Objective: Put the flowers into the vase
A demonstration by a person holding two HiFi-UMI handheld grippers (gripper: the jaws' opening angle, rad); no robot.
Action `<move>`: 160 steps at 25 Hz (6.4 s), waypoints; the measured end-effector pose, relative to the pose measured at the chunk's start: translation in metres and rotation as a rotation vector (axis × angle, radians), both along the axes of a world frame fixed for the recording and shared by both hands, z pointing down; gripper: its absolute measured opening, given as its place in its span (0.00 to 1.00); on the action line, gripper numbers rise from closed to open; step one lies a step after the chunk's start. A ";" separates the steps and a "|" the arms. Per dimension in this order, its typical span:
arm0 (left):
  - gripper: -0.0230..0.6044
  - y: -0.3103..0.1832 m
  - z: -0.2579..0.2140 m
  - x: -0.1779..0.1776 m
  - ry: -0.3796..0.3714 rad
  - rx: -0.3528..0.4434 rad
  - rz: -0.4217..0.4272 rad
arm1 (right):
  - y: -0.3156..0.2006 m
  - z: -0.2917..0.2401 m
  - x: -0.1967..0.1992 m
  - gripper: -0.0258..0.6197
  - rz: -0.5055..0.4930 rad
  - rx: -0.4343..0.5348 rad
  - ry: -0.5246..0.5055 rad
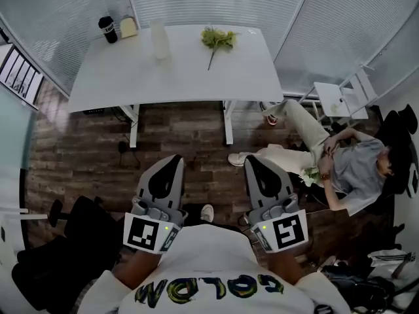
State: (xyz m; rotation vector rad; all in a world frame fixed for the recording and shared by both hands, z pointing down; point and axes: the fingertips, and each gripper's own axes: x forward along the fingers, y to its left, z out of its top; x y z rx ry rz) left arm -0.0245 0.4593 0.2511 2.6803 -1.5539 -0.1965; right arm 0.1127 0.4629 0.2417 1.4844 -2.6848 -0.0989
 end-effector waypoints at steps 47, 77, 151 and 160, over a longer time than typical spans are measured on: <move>0.06 -0.293 0.001 -0.122 0.015 -0.016 0.102 | -0.288 0.004 -0.127 0.05 0.060 -0.026 0.038; 0.06 -0.476 0.025 -0.062 -0.005 -0.089 0.178 | -0.464 0.025 -0.061 0.05 0.140 -0.083 0.005; 0.35 -0.771 0.330 0.104 -0.181 -0.877 0.431 | -0.771 0.345 0.024 0.42 0.155 -1.099 -0.396; 0.08 -0.780 0.357 0.107 -0.336 -0.878 0.436 | -0.779 0.368 0.016 0.28 0.146 -1.156 -0.362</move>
